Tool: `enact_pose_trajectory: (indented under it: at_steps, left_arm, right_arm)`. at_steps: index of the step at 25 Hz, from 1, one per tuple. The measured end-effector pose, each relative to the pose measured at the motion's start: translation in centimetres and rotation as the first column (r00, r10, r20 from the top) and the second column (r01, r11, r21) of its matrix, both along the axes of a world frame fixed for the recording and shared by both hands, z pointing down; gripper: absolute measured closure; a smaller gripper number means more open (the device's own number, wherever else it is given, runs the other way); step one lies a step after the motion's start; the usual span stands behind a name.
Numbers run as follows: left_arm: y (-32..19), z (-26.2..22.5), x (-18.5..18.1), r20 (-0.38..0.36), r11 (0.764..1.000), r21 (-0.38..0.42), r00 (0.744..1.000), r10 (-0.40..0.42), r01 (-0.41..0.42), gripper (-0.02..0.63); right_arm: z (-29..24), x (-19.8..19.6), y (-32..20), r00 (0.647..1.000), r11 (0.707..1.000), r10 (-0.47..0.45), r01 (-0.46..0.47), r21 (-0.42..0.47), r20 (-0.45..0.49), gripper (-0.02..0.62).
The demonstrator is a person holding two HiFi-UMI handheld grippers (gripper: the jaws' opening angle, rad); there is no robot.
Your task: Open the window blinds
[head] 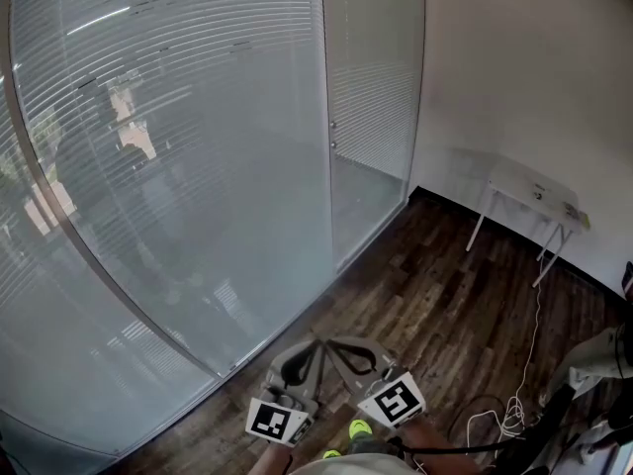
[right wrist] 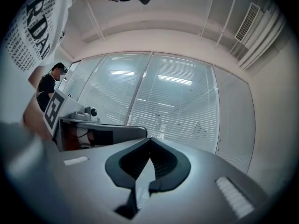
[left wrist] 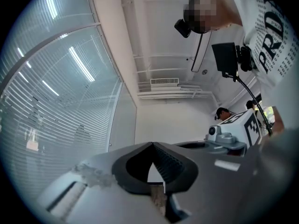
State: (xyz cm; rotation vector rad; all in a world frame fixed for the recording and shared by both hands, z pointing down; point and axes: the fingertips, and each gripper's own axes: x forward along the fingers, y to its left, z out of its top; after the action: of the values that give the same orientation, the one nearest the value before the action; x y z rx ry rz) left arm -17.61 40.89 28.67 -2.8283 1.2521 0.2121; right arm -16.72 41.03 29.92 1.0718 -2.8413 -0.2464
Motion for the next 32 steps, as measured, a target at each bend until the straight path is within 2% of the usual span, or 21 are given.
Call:
enact_pose_trajectory:
  at_steps: [7,20,22,28,32]
  left_arm:
    - [-3.0,0.3,1.3,-0.006,1.0,0.013,1.0,-0.022,0.022,0.617]
    - [-9.6,1.6,6.9,0.006,0.997,-0.001,0.997,-0.073,0.073,0.617]
    - [-10.2,1.9,7.8,0.003,0.997,0.002,0.997,-0.075,0.075,0.617]
    - [-14.3,1.8,10.4,0.057,0.996,0.004,0.995,-0.084,0.084,0.617]
    - [-14.4,1.8,11.0,0.036,0.996,0.012,0.996,-0.086,0.086,0.617]
  right_arm:
    - [0.4,1.3,-3.1,1.0,1.0,-0.026,0.026,0.012,-0.001,0.589]
    - [1.9,6.7,-9.5,0.996,0.996,-0.09,0.09,-0.005,0.005,0.588]
    - [2.5,7.6,-10.1,0.996,0.996,-0.09,0.09,-0.009,0.009,0.588]
    - [2.1,10.3,-14.2,0.996,0.996,-0.088,0.088,-0.018,0.012,0.588]
    - [2.3,10.8,-14.3,0.996,0.996,-0.084,0.084,-0.013,0.037,0.588]
